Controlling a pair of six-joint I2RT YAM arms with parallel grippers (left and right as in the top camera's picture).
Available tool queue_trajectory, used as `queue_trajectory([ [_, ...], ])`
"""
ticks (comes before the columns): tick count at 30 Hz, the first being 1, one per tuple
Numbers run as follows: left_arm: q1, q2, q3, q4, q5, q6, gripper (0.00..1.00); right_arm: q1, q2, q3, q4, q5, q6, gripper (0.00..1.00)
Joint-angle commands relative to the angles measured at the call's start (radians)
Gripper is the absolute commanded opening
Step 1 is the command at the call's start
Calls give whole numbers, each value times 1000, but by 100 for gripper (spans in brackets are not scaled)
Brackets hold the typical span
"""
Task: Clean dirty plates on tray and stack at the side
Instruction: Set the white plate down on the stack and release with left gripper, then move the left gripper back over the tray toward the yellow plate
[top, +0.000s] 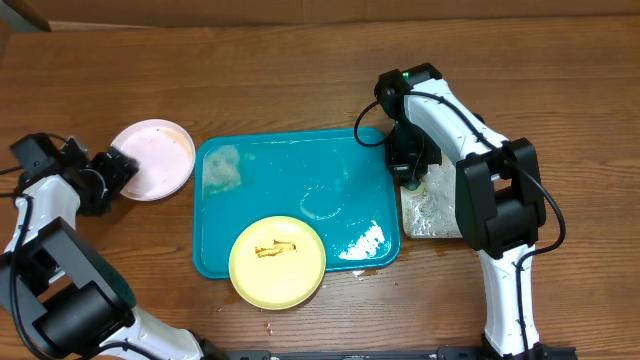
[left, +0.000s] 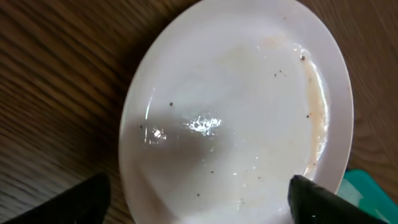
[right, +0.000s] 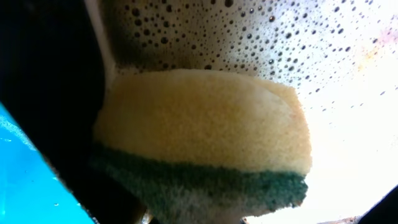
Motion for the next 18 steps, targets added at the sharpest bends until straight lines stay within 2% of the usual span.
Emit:
queue_trajectory([
  [1, 0, 20, 24, -18, -13, -2, 91, -1, 2, -3, 2, -2, -8, 4],
  [3, 0, 19, 24, -34, -12, -2, 100, -1, 2, -3, 3, -2, -14, 4],
  [10, -29, -24, 39, -54, 55, 2, 100, -1, 2, -3, 6, -2, -24, 4],
  [16, -107, -122, 137, -140, 66, 2, 100, -1, 2, -3, 11, -2, -27, 4],
  [17, -127, -141, 152, -162, 65, 5, 97, -1, 2, -3, 13, -2, -27, 4],
  [18, -145, -156, 161, -180, 65, 18, 89, -1, 2, -3, 17, -2, -27, 4],
])
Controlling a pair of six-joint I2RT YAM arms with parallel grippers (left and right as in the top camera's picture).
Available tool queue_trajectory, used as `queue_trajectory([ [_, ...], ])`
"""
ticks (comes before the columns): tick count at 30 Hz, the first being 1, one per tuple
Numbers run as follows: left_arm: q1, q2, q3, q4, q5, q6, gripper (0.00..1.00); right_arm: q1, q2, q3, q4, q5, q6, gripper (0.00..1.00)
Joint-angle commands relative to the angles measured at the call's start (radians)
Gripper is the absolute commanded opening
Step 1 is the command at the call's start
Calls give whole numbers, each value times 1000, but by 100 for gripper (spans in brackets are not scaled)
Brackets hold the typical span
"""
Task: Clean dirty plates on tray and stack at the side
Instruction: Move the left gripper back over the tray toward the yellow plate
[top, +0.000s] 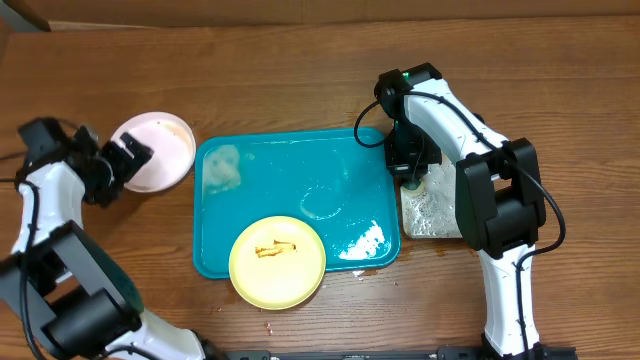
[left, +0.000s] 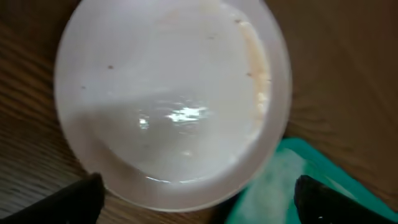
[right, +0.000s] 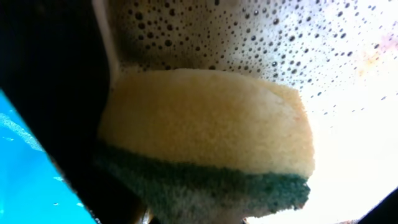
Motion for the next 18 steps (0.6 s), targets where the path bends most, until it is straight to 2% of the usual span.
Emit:
queue_trajectory([
  [1, -76, -117, 76, -43, 31, 32, 87, -1, 2, -3, 12, -2, -5, 4],
  [6, -216, -159, 84, -124, 27, 71, 88, -1, 2, -3, 25, -2, -6, 4],
  [8, -289, -162, 84, -172, 18, 97, 83, -1, 2, -2, 26, -2, -6, 4],
  [9, -328, -161, 84, -198, 6, 109, 77, -1, 2, -1, 28, -2, -6, 4],
  [10, -362, -161, 84, -218, -6, 125, 65, -1, 2, 0, 30, -2, -11, 4],
  [12, -447, -160, 84, -256, -48, 140, 34, -1, 2, 8, 37, -2, -21, 4],
  [13, -488, -160, 84, -265, -69, 140, 23, -1, 2, 16, 40, -2, -32, 4],
  [15, -556, -160, 84, -275, -108, 139, 23, -1, 2, 35, 40, -2, -32, 4],
  [17, -626, -160, 84, -283, -164, 109, 40, -1, 1, 67, 27, -1, -18, 4],
  [18, -647, -160, 84, -285, -179, 103, 44, -1, 1, 85, 17, 9, -4, 4],
])
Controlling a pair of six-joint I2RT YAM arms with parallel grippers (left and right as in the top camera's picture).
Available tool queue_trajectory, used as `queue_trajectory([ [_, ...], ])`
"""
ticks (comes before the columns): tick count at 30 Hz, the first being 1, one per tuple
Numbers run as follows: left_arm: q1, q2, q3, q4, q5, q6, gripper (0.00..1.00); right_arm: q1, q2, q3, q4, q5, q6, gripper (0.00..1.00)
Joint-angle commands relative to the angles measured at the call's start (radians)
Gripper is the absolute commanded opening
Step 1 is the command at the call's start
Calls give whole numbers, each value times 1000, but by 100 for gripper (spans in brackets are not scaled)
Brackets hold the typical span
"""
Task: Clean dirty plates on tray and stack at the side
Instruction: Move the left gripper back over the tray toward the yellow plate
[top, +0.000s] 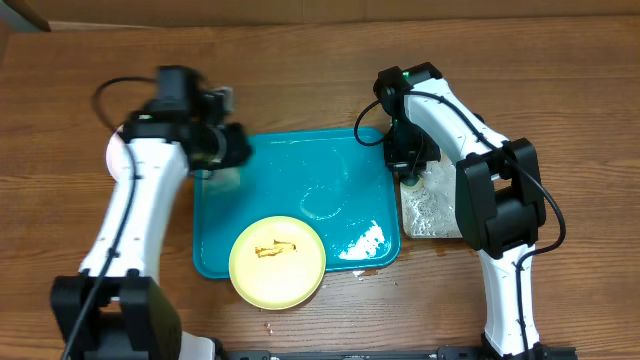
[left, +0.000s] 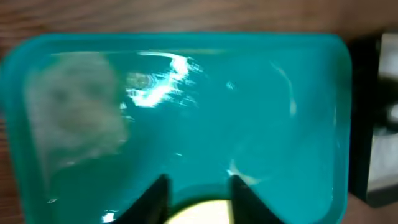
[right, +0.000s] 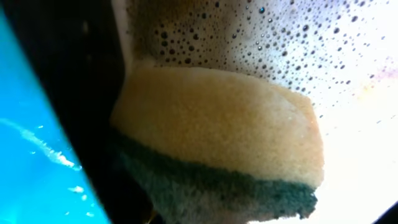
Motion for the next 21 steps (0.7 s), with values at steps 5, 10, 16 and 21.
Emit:
queue_trajectory([
  [5, -105, -1, 7, -37, -98, -20, 21, -1, 1, 166, -85, 41, 19, 4],
  [10, -104, 0, 0, -118, -144, -39, 4, -1, 1, 250, -135, 39, 23, 4],
  [16, -125, 0, -116, -87, -144, -43, 4, -2, 1, 309, -158, 36, 23, 4],
  [21, -166, 0, -240, -68, -96, -47, 4, -8, 1, 345, -184, 36, 23, 4],
])
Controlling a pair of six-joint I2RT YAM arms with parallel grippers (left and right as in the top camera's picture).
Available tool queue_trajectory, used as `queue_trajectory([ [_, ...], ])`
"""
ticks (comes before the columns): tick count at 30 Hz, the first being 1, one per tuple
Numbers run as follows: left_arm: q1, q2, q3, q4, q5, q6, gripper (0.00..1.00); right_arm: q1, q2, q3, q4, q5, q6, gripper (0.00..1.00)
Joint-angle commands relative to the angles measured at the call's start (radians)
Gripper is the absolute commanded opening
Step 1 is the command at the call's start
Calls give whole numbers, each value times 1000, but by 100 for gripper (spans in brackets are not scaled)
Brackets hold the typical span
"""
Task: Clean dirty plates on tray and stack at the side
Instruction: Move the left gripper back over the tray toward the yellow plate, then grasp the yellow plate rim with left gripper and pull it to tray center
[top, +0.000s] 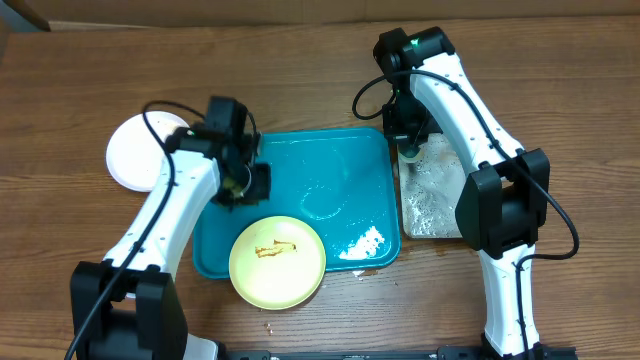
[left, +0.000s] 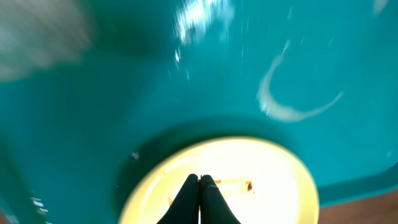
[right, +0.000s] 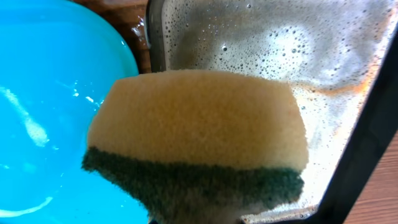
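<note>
A yellow plate (top: 277, 262) with brown food streaks lies at the front of the teal tray (top: 330, 165); in the left wrist view the same yellow plate (left: 249, 180) fills the bottom of the frame. My left gripper (top: 252, 190) hovers over the tray's left side, shut and empty (left: 199, 186), its tips above the yellow plate's far rim. A pale pink plate (top: 135, 150) sits on the table left of the tray. My right gripper (top: 407, 135) is shut on a yellow-and-green sponge (right: 196, 143), held above the soapy tub (right: 267, 43).
The soapy tub (top: 432, 195) stands against the teal tray's right edge. Foam patches and water streaks (top: 365, 240) lie on the tray floor. The left arm's cable loops above the pink plate.
My left gripper has gone from over the tray's back left, fingers apart, to above the yellow plate's far rim, fingers shut. My right gripper now holds the sponge higher above the tub.
My left gripper stood open beside the pink plate left of the tray, then a little farther from it. Later it was over the tray, and now it is shut above the yellow plate. My right gripper kept the sponge low in the soapy tub, and now holds it above.
</note>
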Motion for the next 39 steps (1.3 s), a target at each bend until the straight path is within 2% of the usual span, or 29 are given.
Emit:
queue_trajectory([
  [1, -44, 0, -95, 14, 32, -23, 4, -11, 1, 47, -10, 10, 10, 4],
  [6, -64, 0, -168, 45, -15, -67, 4, -36, 1, 47, -21, 8, 10, 4],
  [7, -60, 0, -172, 51, -24, -71, 7, -42, 1, 47, -25, 5, 10, 4],
  [9, -48, -1, -172, 58, -24, -71, 33, -52, 1, 47, -29, -10, 8, 4],
  [11, -34, -1, -172, 60, -26, -70, 50, -60, 1, 47, -29, -27, -4, 4],
  [16, 37, -3, -172, 39, -60, -66, 61, -77, 1, 47, -33, -33, -6, 4],
  [22, 107, -50, -172, 1, -39, -43, 64, -80, 1, 47, -29, -33, -6, 4],
  [27, 106, -137, -172, -37, -13, -4, 68, -80, 1, 47, -26, -33, -6, 4],
  [34, 106, -145, -195, -69, -12, -14, 63, -80, 1, 47, -30, -33, -6, 4],
  [39, 106, -145, -254, -35, 14, -14, 66, -80, 1, 47, -33, -33, -10, 4],
])
